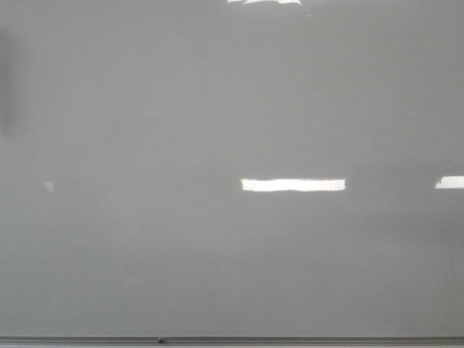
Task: Write number 5 on whiteboard
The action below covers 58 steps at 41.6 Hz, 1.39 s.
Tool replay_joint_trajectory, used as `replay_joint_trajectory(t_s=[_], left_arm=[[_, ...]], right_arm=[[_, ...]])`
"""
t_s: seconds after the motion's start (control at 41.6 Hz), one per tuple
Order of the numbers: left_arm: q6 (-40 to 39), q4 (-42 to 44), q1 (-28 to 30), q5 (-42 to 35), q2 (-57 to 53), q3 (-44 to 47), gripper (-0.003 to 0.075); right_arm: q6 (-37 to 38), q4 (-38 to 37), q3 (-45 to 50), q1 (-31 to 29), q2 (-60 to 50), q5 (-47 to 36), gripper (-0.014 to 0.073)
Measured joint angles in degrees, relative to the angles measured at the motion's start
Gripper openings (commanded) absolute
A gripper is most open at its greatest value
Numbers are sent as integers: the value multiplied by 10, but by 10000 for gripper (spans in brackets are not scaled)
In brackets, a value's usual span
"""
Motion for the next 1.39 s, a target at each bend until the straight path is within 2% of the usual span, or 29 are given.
replay_joint_trajectory(t_s=[0.961, 1.25, 1.394], left_arm=[[0, 0, 0, -3, 0, 0, -20], [0, 0, 0, -120, 0, -4, -20], [0, 0, 0, -130, 0, -31, -20]], right_arm=[[0, 0, 0, 0, 0, -9, -69], [1, 0, -21, 0, 0, 1, -69], [1, 0, -73, 0, 0, 34, -69]])
